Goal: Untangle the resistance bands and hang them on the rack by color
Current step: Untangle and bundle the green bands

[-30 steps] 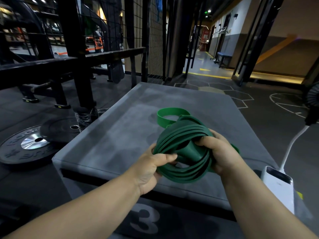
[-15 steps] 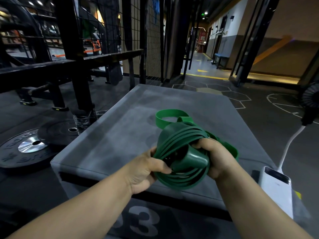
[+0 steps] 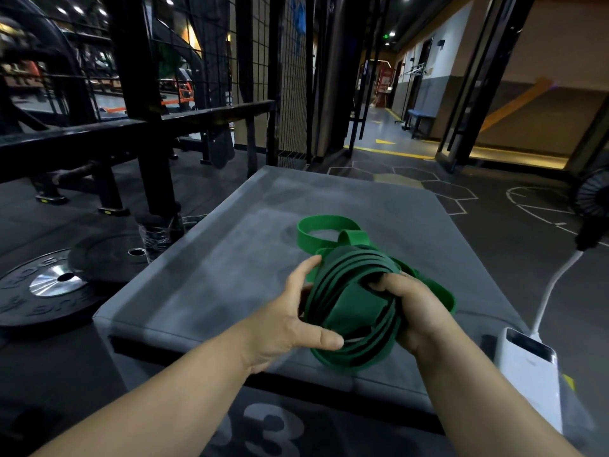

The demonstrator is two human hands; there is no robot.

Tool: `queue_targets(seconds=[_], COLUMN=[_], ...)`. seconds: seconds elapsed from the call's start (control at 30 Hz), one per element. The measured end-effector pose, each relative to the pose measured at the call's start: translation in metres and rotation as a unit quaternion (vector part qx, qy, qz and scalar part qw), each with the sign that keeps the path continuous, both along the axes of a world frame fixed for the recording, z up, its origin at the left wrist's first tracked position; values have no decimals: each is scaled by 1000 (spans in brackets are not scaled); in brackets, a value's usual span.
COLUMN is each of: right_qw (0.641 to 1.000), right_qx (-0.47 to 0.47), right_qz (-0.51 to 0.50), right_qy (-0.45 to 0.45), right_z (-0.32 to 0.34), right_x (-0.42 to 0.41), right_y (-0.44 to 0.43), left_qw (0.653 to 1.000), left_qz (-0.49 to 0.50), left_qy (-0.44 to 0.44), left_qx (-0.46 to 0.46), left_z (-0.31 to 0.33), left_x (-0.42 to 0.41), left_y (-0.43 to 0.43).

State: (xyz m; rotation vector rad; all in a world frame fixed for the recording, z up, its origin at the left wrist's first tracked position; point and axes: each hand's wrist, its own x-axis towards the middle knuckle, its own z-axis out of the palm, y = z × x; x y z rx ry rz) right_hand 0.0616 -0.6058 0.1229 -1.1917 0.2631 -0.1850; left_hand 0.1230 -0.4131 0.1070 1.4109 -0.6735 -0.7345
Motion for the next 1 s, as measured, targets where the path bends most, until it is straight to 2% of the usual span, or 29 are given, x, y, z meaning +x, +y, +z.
queue_targets(seconds=[0.07,0.17,0.4,0.57,0.67,0.77,0.83,1.0], right_qw=[1000,1000,997,997,996,993,990,986], right_qx=[-9,-15,-67,-78,-88,-117,-136,-154], right_qz=[4,19,33,8,6,17,27,52], right_qy=[-5,-9,-3,-7,-17,-28,-39,-42], right_z=[1,5,10,9,11,11,9,7], right_x=[0,0,-2,0,0,0,1,2], right_y=[3,7,10,14,13,17,21,23], left_qw=[1000,999,998,998,1000,995,993,995], left_qz=[-24,6,45,20,-7,40,66,40], left_qy=[0,16,-13,-22,18,78,74,37], left_qx=[-11,-30,33,50,7,-49,-63,-85], left_z=[0,2,3,4,4,3,2,2], left_x=[-1,-3,7,15,12,10,11,11], left_y=[0,-3,3,6,5,0,-2,-1])
